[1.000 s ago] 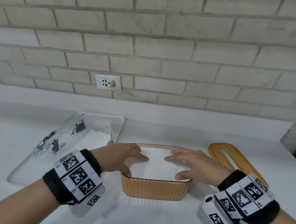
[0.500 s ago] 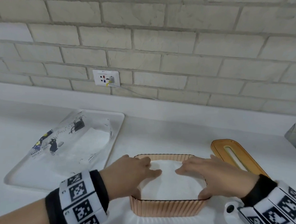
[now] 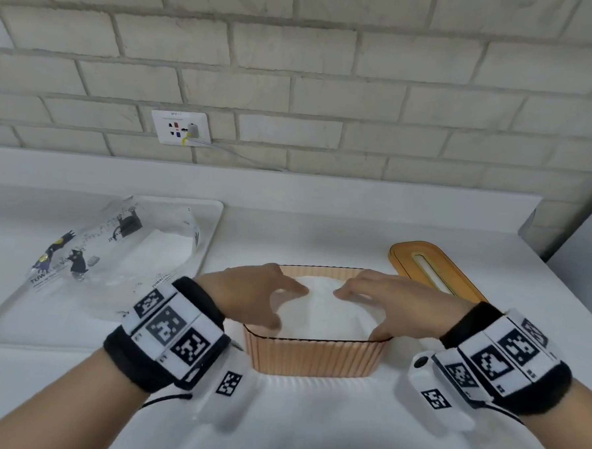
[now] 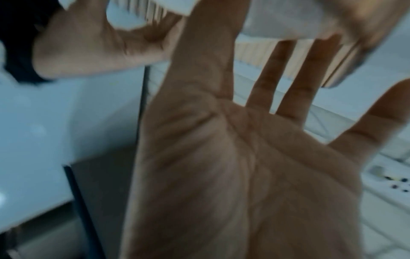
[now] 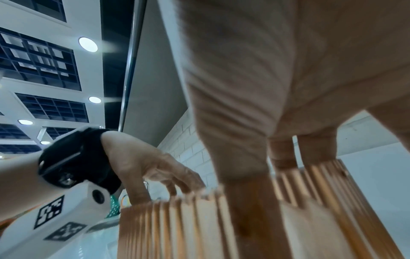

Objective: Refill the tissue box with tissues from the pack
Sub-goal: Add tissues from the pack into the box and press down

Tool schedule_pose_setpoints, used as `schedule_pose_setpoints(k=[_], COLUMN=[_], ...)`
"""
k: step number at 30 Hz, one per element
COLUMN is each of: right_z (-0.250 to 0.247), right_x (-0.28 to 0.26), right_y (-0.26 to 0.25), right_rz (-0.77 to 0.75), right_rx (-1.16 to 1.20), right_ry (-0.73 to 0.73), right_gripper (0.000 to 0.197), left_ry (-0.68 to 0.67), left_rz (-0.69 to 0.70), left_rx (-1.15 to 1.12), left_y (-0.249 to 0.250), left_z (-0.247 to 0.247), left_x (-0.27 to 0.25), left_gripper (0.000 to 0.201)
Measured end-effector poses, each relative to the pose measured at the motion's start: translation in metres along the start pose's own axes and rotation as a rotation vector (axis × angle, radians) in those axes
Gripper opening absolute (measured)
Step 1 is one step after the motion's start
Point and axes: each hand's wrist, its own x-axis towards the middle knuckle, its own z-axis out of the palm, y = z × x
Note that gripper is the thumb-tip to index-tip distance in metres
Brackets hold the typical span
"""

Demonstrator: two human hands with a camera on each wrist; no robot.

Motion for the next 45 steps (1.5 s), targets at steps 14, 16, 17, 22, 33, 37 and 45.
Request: schedule_pose_setpoints(k=[14, 16, 17, 22, 33, 37, 45], right_z=[0.005, 0.006, 0.006, 0.007, 0.025, 0.029, 0.023], right_x=[0.012, 0.012, 0.011, 0.007, 0.001, 0.001, 0.0], right_y=[-0.013, -0.012, -0.012, -0.009, -0.002, 0.001, 0.004], right_rz=[0.141, 0.132, 0.125, 0.099, 0.029, 0.041, 0.054], right_rx=[0.031, 0.035, 0.043, 0.034, 0.084, 0.143, 0.309], right_ry=[0.194, 0.224, 0.247, 0.358, 0.545, 0.604, 0.69], right_gripper=[0.059, 0.058, 0.057, 0.05, 0.021, 0.019, 0.014], left_ry=[0.293, 0.271, 0.265, 0.326, 0.366, 0.375, 0.337], left_rz=[-0.022, -0.001, 0.007, 0.028, 0.1, 0.118, 0.046], left_rx=[-0.057, -0.111, -0.127, -0.17, -0.141, -0.12, -0.028], left_y=[0.02, 0.02, 0.021, 0.022, 0.025, 0.024, 0.018], left_z=[0.013, 0.011, 0.009, 0.005, 0.009, 0.007, -0.005], left_x=[0.015, 0.014, 0.014, 0.019, 0.027, 0.028, 0.03], left_gripper=[0.06, 0.064, 0.067, 0.062, 0.045, 0.03, 0.04])
